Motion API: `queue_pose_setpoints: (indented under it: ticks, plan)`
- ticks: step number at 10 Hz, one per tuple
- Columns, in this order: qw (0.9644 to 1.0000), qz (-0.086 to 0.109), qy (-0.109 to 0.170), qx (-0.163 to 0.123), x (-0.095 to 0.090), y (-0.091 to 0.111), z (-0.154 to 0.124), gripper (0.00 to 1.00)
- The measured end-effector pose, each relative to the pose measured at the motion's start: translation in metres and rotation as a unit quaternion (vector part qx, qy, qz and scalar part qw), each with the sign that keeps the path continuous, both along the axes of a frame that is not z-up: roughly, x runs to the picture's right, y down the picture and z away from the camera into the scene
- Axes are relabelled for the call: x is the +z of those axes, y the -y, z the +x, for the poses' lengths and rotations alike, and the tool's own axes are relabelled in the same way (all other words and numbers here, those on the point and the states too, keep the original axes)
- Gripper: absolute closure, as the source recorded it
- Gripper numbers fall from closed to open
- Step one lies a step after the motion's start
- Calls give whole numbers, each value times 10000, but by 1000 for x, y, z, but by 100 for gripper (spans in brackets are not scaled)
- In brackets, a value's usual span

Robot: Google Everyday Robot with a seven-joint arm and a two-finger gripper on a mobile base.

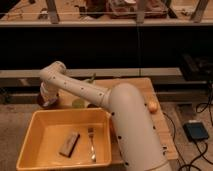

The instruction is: Wipe purple bowl with towel

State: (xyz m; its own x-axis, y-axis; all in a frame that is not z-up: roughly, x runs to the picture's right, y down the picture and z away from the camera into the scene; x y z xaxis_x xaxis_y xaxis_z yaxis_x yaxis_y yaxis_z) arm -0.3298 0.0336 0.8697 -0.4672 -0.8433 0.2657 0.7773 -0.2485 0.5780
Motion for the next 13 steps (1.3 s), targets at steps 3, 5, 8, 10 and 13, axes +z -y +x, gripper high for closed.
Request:
queue_pose_setpoints:
  ticks: [3,5,8,10,13]
  plan:
    - [9995,149,-224,161,21,34,6,100]
    - [9993,191,-278,145,36,49,-16,100]
    - [9997,192,-159,51,48,52,-60,100]
    - [9997,205,61,-77,45,51,-89,100]
    - [9974,254,454,-491,22,30,-117,100]
